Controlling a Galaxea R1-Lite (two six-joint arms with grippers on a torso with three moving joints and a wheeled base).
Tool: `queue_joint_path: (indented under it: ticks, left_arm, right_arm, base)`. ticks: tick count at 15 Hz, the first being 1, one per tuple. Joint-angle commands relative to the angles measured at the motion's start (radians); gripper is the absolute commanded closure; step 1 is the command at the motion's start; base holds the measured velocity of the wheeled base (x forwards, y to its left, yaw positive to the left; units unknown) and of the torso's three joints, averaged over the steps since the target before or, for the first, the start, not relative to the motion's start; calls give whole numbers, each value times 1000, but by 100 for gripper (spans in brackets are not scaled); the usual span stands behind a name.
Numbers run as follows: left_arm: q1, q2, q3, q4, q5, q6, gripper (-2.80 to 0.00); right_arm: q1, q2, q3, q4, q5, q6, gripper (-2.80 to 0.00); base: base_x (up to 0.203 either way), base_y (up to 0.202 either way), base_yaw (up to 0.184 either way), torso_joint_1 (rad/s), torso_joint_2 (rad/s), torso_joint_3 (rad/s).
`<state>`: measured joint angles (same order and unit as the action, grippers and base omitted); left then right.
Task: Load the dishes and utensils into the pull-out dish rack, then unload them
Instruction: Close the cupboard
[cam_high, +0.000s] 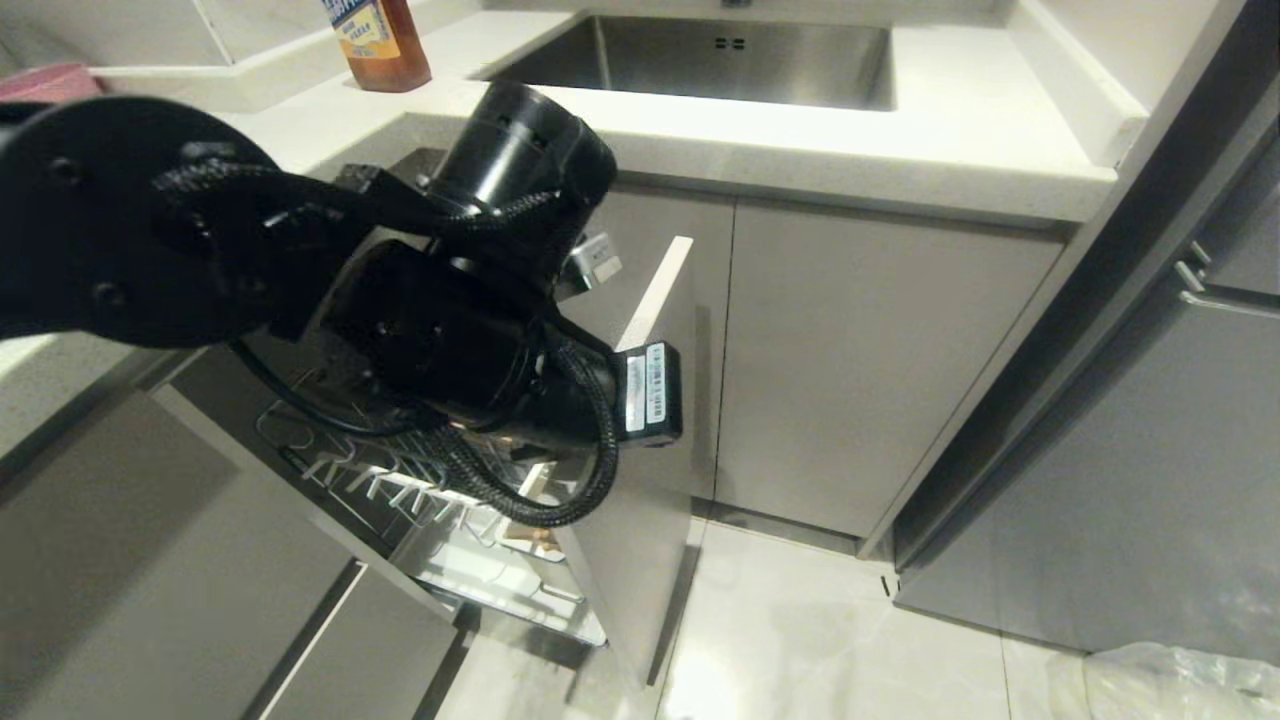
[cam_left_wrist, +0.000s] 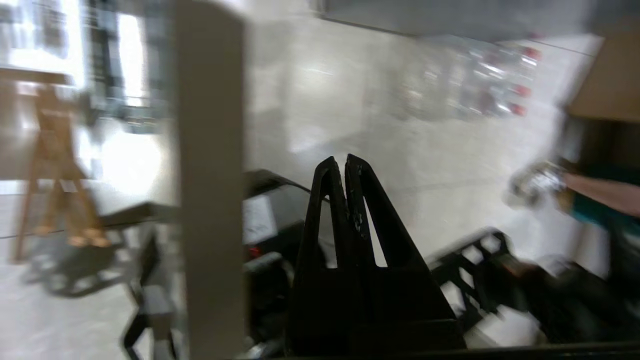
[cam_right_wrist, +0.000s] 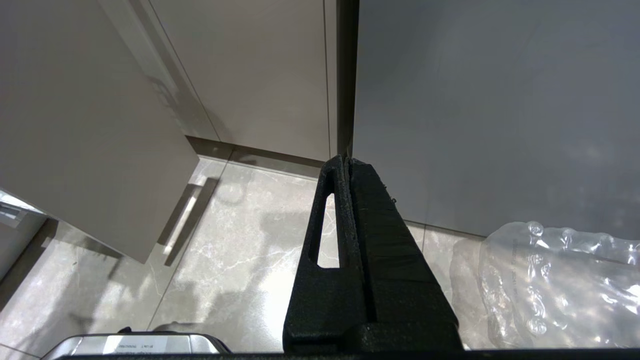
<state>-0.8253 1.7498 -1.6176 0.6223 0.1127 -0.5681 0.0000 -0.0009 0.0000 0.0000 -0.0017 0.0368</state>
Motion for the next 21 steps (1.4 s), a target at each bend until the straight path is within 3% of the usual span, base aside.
queue_joint_path:
  ticks: [1,9,10,13,21]
  left_arm:
    - [0,26,-3,4,76,-4,0]
    - [2,14,-22,62,479,-1,0]
    - [8,15,-23,73,558,2,0]
    - [67,18,-21,83,709,30,0]
    - [421,4,-31,153,747,234,0]
  right_arm:
    - [0,1,0,0,0,0,0]
    - [0,1,0,0,0,0,0]
    - [0,1,0,0,0,0,0]
    - [0,1,0,0,0,0,0]
    - [0,1,0,0,0,0,0]
  base:
    - [0,0,0,0,0,0]
    - [0,0,0,0,0,0]
    - [0,0,0,0,0,0]
    - [0,0,0,0,0,0]
    - [0,0,0,0,0,0]
